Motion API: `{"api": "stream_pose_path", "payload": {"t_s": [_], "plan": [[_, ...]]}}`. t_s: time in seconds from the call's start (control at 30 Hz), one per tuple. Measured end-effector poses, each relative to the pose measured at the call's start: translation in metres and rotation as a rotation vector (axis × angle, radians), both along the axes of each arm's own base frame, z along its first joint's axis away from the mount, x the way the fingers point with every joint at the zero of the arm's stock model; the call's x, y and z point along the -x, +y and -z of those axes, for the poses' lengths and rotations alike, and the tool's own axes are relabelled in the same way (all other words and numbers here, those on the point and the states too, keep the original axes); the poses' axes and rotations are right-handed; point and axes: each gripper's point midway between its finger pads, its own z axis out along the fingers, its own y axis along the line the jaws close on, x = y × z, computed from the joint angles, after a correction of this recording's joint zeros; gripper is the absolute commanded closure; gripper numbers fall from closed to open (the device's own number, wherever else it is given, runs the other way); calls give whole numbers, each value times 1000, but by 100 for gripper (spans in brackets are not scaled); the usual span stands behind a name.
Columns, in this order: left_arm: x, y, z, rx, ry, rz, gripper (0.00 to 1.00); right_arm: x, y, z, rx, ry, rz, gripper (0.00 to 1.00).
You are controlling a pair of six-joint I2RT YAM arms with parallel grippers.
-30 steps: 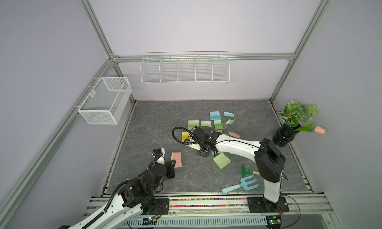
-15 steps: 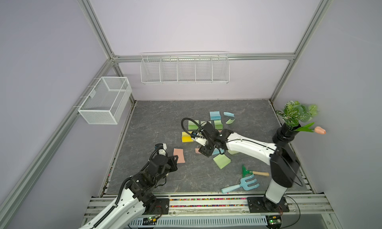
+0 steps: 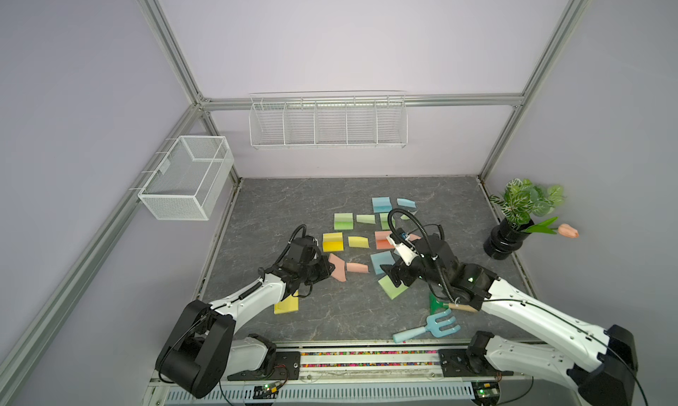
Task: Tear off pages from different memo pads
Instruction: Place the paper at the center of the board, then place the memo pad at the center of the board, then move the memo pad to the center of the board.
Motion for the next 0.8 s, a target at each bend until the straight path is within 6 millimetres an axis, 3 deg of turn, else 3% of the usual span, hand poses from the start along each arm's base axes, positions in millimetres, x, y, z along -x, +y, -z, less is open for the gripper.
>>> {"api": "stream_pose_path", "payload": {"t_s": [0.07,0.2,0.33,0.57,0.8], "plan": [[-5,5,2,-49,-3,-13,60,2,-1,0,-14,-2,4,5],[-6,23,10,-153,13,-63,47,2,0,-6,-56,-10,9,1],[1,49,11,-261,23,-132,45,3,1,-7,-92,-11,17,2],[10,119,-21,-444,-72,-406,43,5,0,1,-111,23,36,11],[46,164,13,-600,22,-530,43,9,6,-1,-153,57,22,11]]}}
